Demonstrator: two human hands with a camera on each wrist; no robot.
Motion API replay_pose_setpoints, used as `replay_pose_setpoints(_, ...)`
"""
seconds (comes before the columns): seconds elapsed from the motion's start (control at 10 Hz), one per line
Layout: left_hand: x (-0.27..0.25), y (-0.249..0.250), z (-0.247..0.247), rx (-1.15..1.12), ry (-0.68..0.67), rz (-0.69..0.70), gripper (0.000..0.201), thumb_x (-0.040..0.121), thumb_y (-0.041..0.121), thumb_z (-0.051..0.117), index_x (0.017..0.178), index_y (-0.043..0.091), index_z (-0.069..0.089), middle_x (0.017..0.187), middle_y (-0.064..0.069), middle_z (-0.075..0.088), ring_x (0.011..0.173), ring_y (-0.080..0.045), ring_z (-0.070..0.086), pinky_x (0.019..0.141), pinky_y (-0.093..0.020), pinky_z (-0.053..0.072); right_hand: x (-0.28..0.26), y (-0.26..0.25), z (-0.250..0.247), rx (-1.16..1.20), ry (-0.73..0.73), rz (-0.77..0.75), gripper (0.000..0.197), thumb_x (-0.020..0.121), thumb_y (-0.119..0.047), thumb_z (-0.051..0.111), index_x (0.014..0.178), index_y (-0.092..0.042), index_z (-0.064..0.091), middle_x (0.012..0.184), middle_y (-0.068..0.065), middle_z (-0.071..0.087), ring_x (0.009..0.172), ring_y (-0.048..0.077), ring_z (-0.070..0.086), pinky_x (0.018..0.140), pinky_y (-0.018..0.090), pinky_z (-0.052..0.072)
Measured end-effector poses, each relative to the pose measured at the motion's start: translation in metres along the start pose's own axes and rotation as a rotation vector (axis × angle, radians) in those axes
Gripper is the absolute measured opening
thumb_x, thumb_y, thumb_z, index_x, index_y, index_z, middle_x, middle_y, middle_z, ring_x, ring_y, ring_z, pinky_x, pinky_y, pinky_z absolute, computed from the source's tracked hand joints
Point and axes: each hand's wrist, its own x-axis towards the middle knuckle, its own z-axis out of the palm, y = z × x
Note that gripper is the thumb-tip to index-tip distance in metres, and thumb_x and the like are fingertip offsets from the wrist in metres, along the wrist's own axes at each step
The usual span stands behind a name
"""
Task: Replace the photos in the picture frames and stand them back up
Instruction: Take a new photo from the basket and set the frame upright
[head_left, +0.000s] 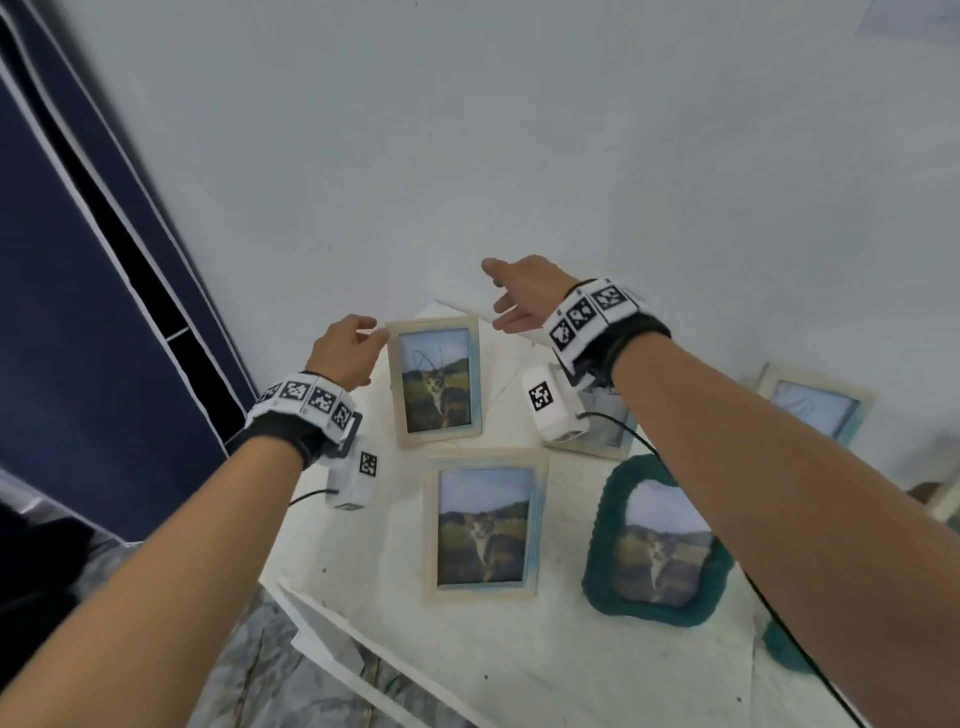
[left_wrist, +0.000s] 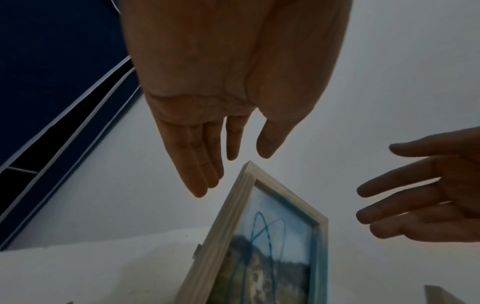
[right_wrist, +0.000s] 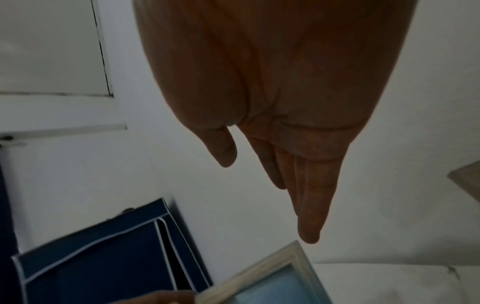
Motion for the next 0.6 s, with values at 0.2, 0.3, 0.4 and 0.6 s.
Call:
replay_pose_setpoints(0.2,0.018,-0.003,0.009,0.105,-0.092,-0.059,0.036,0.097,0.023,0.053,0.131,0.013,0.053,0.118,-0.013,0.065,0.099,-0.027,0.067,0.080,-0.042,0.058,0.028,0.008,0.017,-0.222,-0.046,0.059,0.044,0.094,-0.022,0.056,0.132,0.000,0.050,0.128,0.020,0.057,0.111,0.034,0.061,0.077,0.036,0.056)
replay_pose_setpoints(0.3,0.017,-0.001,0.011,0.131,-0.110,-0.035,0.025,0.097,0.020,0.053,0.120,0.011,0.060,0.108,-0.013,0.069,0.092,-0.025,0.069,0.077,-0.038,0.058,0.043,0.014,0.021,-0.710,-0.170,-0.087,0.051,0.089,-0.011,0.062,0.136,0.000,0.045,0.129,0.019,0.056,0.115,0.032,0.057,0.090,0.039,0.051)
replay_pose_setpoints(0.4,0.013,0.005,0.005,0.113,-0.092,0.003,0.022,0.097,0.019,0.053,0.117,0.012,0.060,0.107,-0.013,0.070,0.090,-0.024,0.069,0.073,-0.035,0.056,0.038,0.010,0.020,-0.269,-0.101,0.026,0.043,0.092,-0.018,0.056,0.132,-0.002,0.051,0.124,0.017,0.059,0.105,0.030,0.062,0.070,0.029,0.054)
replay_pose_setpoints(0.6,-0.009,0.047,-0.017,0.059,-0.011,0.229,0.025,0.099,0.022,0.052,0.122,0.013,0.059,0.104,-0.013,0.070,0.091,-0.025,0.069,0.078,-0.040,0.057,0.024,-0.003,-0.006,-0.024,0.063,-0.074,0.025,0.090,-0.016,0.053,0.111,-0.004,0.062,0.095,0.012,0.060,0.080,0.024,0.059,0.078,0.038,0.056)
